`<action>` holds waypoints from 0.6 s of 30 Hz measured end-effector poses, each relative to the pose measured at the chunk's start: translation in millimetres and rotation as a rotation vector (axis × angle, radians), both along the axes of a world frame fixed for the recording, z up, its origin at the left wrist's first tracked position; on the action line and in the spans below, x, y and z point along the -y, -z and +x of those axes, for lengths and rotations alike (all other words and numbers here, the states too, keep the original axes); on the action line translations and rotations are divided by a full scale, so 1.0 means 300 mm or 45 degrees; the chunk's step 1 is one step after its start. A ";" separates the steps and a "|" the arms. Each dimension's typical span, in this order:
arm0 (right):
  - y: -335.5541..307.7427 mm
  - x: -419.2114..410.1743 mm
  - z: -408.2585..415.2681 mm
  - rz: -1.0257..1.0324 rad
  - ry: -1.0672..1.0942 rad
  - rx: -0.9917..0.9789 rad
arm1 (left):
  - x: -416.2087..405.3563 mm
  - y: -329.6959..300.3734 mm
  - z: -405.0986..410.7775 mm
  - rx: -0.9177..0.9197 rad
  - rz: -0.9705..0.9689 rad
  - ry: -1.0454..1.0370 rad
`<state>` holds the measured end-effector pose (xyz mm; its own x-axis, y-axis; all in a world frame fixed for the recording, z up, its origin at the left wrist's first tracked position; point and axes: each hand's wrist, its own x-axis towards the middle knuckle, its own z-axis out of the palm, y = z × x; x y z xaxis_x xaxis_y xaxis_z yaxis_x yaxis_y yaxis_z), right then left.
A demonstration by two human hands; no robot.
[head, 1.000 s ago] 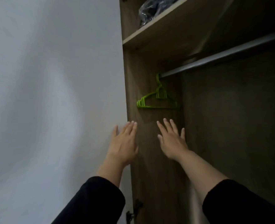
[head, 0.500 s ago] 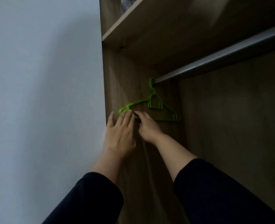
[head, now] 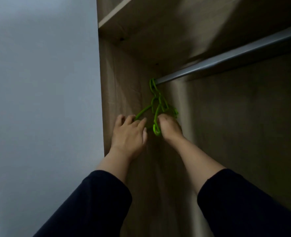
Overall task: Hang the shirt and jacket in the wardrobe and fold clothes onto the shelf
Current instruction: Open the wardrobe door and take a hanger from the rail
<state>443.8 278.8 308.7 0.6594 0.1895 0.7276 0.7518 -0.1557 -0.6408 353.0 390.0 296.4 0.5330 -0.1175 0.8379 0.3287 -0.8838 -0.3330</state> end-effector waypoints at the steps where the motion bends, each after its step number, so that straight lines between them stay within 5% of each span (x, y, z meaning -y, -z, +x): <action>1: -0.014 0.016 0.001 -0.013 0.063 -0.039 | -0.001 0.003 0.005 -0.012 0.012 -0.035; 8: -0.122 0.029 -0.012 -0.339 0.284 -0.113 | 0.002 0.018 0.016 -0.178 0.165 -0.287; 18: -0.127 0.090 -0.152 -0.382 0.489 -0.138 | 0.003 0.029 0.024 -0.282 0.167 -0.441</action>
